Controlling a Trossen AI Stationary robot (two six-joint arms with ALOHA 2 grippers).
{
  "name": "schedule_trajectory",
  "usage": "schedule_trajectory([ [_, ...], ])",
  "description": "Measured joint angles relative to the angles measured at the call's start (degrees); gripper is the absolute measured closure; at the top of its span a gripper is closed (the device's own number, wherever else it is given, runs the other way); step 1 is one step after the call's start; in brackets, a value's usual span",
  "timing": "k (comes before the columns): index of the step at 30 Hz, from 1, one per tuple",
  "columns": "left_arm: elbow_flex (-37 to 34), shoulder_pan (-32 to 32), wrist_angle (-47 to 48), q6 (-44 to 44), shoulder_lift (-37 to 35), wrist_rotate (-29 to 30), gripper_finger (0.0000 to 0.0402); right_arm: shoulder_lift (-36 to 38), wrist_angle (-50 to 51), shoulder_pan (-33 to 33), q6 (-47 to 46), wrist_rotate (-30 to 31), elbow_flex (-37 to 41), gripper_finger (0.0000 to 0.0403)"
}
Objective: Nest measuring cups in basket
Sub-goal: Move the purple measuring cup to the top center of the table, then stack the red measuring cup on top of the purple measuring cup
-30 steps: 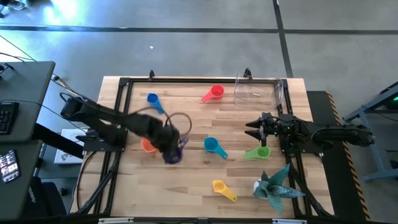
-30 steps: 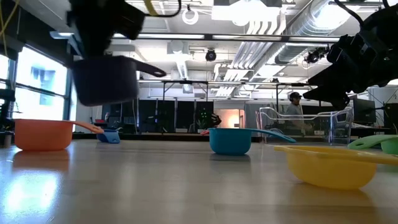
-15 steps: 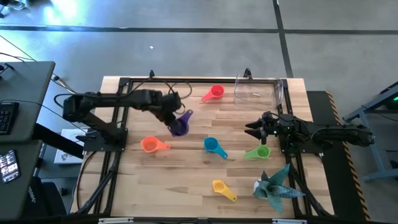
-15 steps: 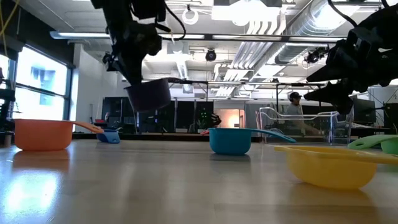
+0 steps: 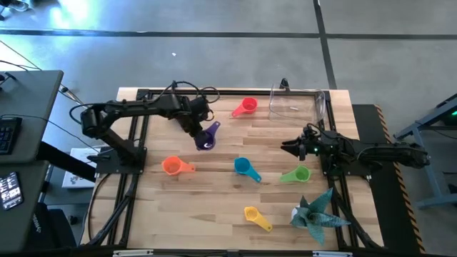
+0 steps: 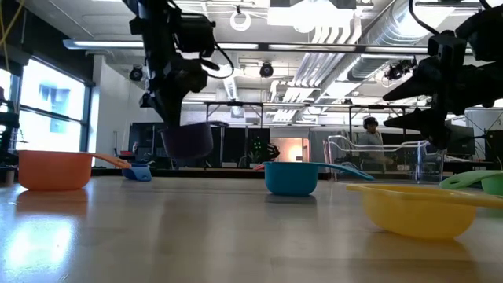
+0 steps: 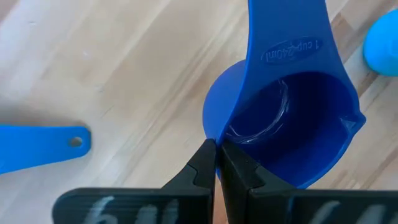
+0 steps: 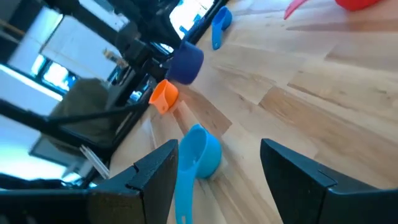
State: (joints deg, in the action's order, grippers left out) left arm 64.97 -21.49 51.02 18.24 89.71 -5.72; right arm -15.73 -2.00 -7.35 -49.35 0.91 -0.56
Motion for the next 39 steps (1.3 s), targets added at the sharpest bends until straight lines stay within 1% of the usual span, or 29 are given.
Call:
schedule_trajectory([
  [6,0.00,0.27,-2.32,1.10,3.54,-3.17,0.0401,0.00,0.00,0.00,-4.20,0.03,0.00,0.0182],
  [16,-0.02,1.79,-2.49,0.91,7.41,-3.98,0.0401,0.00,-0.44,0.00,-4.27,0.39,0.00,0.0182],
  [24,-0.04,1.83,-2.63,-0.40,8.40,-4.27,0.0400,0.00,-0.48,0.00,-4.41,0.39,0.00,0.0182],
  [33,-0.04,1.87,-2.68,-0.52,8.46,-4.27,0.0364,-0.02,-1.27,0.00,-4.67,0.39,0.00,0.0182],
  [39,-0.04,2.01,-2.68,-0.88,8.46,-4.48,0.0350,0.00,-1.27,0.00,-4.66,0.41,0.00,0.0182],
])
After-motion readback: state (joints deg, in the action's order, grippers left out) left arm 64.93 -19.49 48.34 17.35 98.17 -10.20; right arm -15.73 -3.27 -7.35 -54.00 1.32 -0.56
